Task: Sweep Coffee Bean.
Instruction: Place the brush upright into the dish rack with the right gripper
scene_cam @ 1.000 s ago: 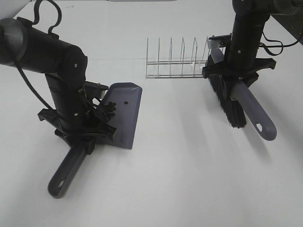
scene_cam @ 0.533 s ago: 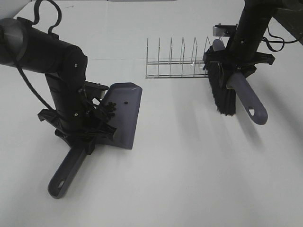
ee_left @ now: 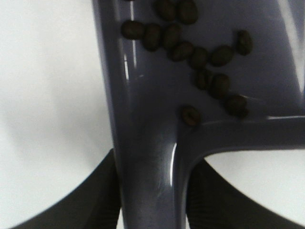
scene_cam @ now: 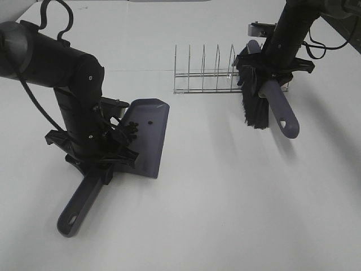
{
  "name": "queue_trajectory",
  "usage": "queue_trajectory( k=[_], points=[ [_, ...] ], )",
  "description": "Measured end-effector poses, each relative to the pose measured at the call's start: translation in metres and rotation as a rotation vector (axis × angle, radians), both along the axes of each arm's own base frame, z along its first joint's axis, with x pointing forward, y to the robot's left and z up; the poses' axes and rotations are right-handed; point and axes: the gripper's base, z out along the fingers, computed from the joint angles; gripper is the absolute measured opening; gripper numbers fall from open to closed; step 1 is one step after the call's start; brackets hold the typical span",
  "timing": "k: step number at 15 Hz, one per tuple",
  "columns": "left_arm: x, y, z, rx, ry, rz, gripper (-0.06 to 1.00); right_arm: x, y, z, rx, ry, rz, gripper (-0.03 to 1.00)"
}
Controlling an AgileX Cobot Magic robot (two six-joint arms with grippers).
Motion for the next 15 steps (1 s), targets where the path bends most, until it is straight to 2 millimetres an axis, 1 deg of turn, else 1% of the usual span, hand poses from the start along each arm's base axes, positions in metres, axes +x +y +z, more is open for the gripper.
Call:
queue_trajectory(
  k=[5,12,13,14,15],
  points=[
    [-0.0004,0.0002,-0.0003,0.003,0.005,0.000,0.32,0.0087,-0.0104,0.0076,0.025,-0.048,-0.028,0.27],
    [-0.0011,-0.0001,-0.0003,0.000,0.013,0.006,0.32,0.0089,-0.0102,0.0080,0.042,-0.049,-0.015,0.27],
    [-0.0012,-0.0001,-0.0003,0.000,0.014,0.007,0.32,0.0089,-0.0101,0.0080,0.043,-0.049,-0.015,0.29],
    [-0.0014,-0.0001,-0.0003,0.000,0.015,0.008,0.32,0.0089,-0.0099,0.0080,0.045,-0.050,-0.016,0.37],
    [-0.0017,-0.0001,-0.0003,0.000,0.018,0.009,0.32,0.0092,-0.0094,0.0084,0.051,-0.052,-0.018,0.55]
  ],
)
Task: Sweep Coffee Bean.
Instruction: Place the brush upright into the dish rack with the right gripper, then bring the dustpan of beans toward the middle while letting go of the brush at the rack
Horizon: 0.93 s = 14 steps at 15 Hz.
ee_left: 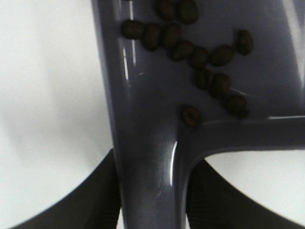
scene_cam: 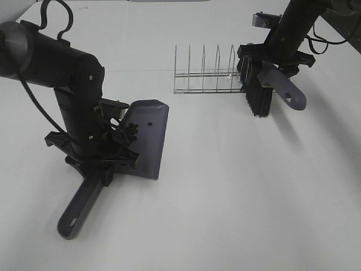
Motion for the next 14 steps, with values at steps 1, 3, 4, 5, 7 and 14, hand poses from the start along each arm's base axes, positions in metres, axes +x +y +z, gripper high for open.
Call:
queue_trajectory(
  k=[1,3,4,5,7,14],
  points=[
    [0.000,0.000,0.000,0.000,0.001,0.000,0.32,0.000,0.000,0.000,0.001,0.000,-0.003,0.60],
    [0.000,0.000,0.000,0.001,0.003,0.001,0.32,0.000,0.000,0.005,0.003,-0.009,-0.012,0.63],
    [0.000,0.000,0.000,0.002,0.005,0.001,0.32,-0.001,0.000,0.011,0.005,-0.021,-0.018,0.64],
    [-0.001,0.000,0.000,0.002,0.007,0.001,0.32,-0.001,0.000,0.019,0.007,-0.035,-0.022,0.64],
    [-0.001,0.000,0.000,0.002,0.011,0.003,0.32,-0.002,0.000,0.034,0.010,-0.063,-0.022,0.64],
    [0.007,-0.005,0.007,0.011,0.035,0.006,0.32,-0.029,0.000,0.088,0.047,-0.104,-0.026,0.64]
  ],
)
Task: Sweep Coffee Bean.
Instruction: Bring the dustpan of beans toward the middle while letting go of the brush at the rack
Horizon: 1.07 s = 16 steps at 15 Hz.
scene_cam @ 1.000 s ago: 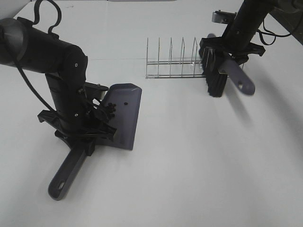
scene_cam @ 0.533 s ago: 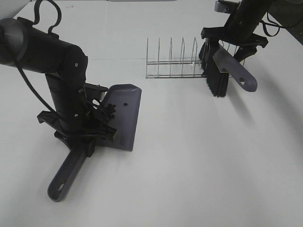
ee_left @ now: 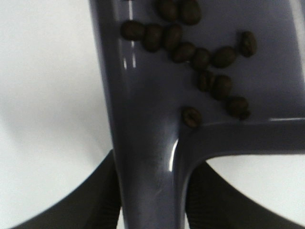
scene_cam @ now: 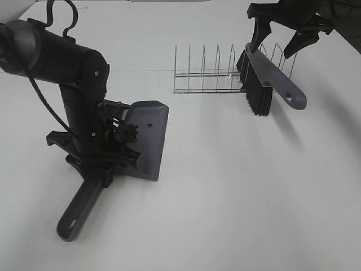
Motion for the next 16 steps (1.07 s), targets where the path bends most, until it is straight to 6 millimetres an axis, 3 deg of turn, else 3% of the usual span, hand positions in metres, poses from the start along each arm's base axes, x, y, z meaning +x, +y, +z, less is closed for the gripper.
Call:
queue_trajectory(
  k=[3,6,14,16],
  points=[
    [0.010,-0.005,0.002,-0.024,-0.042,-0.002,0.32,-0.023,-0.001,0.024,0.015,-0.002,-0.002,0.64],
    [0.025,0.003,0.001,-0.062,-0.076,0.051,0.32,-0.049,-0.003,0.046,0.015,-0.001,-0.001,0.64],
    [0.033,0.013,0.001,-0.068,-0.079,0.080,0.33,-0.055,-0.002,0.049,0.027,0.005,-0.002,0.64],
    [0.033,0.012,0.001,-0.079,-0.076,0.091,0.48,-0.057,-0.002,0.045,0.027,0.018,-0.002,0.64]
  ],
)
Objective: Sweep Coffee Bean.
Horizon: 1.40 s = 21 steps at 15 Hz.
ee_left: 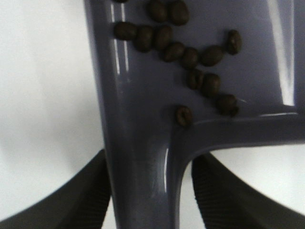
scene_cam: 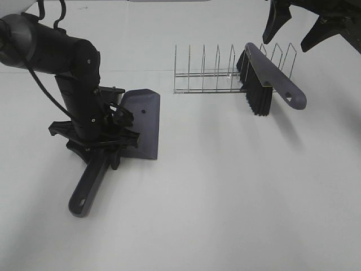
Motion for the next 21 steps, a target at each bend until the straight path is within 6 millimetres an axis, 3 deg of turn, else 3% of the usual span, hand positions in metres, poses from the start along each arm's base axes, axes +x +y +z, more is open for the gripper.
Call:
queue_trajectory(
  k=[2,4,7,10,12,14,15,16,17,20,21],
  points=[
    [0.000,0.000,0.000,0.002,0.001,-0.001,0.59,-0.003,0.000,-0.002,-0.003,0.011,0.009,0.64],
    [0.000,0.000,0.005,-0.002,-0.004,-0.005,0.60,-0.012,-0.002,-0.001,-0.020,0.022,0.019,0.64],
    [-0.007,0.003,0.020,0.010,0.031,-0.024,0.61,-0.024,-0.005,0.018,-0.039,-0.016,0.025,0.64],
    [-0.006,0.013,0.063,-0.024,-0.045,-0.022,0.61,-0.053,-0.009,0.050,-0.057,-0.087,0.037,0.64],
    [0.001,0.039,0.090,-0.046,-0.105,0.016,0.61,-0.077,-0.011,0.065,-0.057,-0.113,0.036,0.64],
    [0.009,0.082,0.118,-0.055,-0.166,0.098,0.61,-0.105,-0.013,0.078,-0.057,-0.137,0.035,0.64],
    [0.009,0.094,0.126,-0.054,-0.182,0.115,0.61,-0.122,-0.015,0.083,-0.056,-0.146,0.034,0.64],
    [0.002,0.128,0.149,-0.042,-0.225,0.164,0.61,-0.146,-0.017,0.088,-0.052,-0.158,0.024,0.63],
    [-0.011,0.138,0.159,-0.041,-0.231,0.184,0.61,-0.166,-0.018,0.092,-0.050,-0.173,0.022,0.63],
    [-0.072,0.149,0.167,-0.018,-0.215,0.180,0.61,-0.229,-0.024,0.100,-0.046,-0.239,0.020,0.63],
    [-0.084,0.150,0.169,-0.019,-0.217,0.180,0.61,-0.240,-0.025,0.100,-0.047,-0.253,0.020,0.63]
  ],
)
